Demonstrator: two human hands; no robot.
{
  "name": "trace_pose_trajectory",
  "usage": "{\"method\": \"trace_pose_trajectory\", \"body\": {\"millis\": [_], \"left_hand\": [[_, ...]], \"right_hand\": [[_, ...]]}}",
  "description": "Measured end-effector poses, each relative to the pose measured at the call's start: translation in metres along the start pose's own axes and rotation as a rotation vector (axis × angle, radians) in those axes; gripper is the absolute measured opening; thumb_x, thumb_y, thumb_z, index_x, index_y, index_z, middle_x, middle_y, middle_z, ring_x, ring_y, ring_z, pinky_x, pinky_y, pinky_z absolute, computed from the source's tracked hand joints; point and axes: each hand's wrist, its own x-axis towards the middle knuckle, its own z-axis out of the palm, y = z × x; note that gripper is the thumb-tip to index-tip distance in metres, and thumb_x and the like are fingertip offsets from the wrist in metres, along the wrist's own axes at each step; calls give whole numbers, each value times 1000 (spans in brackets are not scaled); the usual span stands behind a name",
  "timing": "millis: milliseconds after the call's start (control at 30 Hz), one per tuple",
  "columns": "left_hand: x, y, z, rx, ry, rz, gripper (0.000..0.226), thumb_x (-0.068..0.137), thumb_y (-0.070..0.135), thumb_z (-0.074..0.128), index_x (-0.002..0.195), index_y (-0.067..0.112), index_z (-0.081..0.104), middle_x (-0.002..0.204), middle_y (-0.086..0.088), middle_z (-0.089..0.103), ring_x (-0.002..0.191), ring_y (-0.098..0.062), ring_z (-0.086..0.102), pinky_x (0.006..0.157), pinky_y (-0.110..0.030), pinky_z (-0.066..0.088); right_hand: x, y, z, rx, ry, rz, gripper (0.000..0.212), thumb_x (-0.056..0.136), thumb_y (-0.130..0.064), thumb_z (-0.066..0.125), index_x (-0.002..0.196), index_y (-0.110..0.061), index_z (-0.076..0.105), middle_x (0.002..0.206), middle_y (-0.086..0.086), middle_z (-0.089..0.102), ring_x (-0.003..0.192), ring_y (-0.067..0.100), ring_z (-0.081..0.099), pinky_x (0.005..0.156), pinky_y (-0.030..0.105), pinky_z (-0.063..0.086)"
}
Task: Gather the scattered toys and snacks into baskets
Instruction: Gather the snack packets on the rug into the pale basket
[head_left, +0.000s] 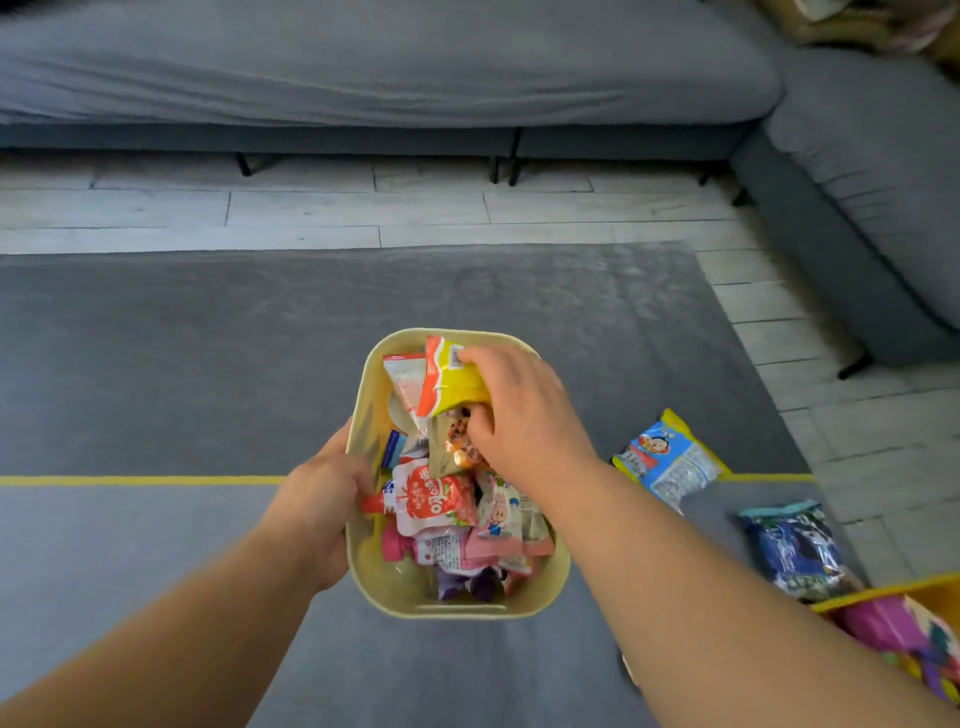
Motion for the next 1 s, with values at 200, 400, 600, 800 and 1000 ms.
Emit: {"method": "trace_pose_trajectory", "body": {"millis": [200,400,600,800,1000], "left_hand": [[-11,-15,2,10,-56,-22,62,77,-15,29,112,19,67,90,-18,76,68,-34,73,53,-42,58],[-5,-25,0,63,-15,-30,60,80,-14,29,109,22,67,89,-17,76,71,-34,74,58,-47,60],[4,-26,10,73,-6,-6,66,77,-13,31,115,25,68,103,-19,74,93,-44,70,82,-66,53],[18,-26,37,31,-43,-16,65,76,-12,29,112,25,67,99,-19,75,88,-41,72,73,-58,58],[31,-27,52,43,-73,-38,66,77,-12,27,113,26,67,100,-19,74,84,-39,73,67,-53,60]], "right_hand": [[-26,14,20,-169,-287,45,63,93,-6,38,148,-30,22,160,1,8,146,24,8,118,39,9],[-37,22,29,-306,-376,-40,78,91,-10,39,149,-42,-1,160,-4,-15,146,23,-13,117,42,-9],[-31,38,7,175,240,207,52,85,-18,43,137,-19,46,148,4,38,137,20,32,113,41,24],[-45,136,5,89,332,785,53,91,-37,54,139,-18,43,146,11,37,133,28,36,107,43,32],[-83,197,27,-112,-324,1078,78,80,-64,57,145,-48,16,158,0,-13,142,43,7,112,53,18]]}}
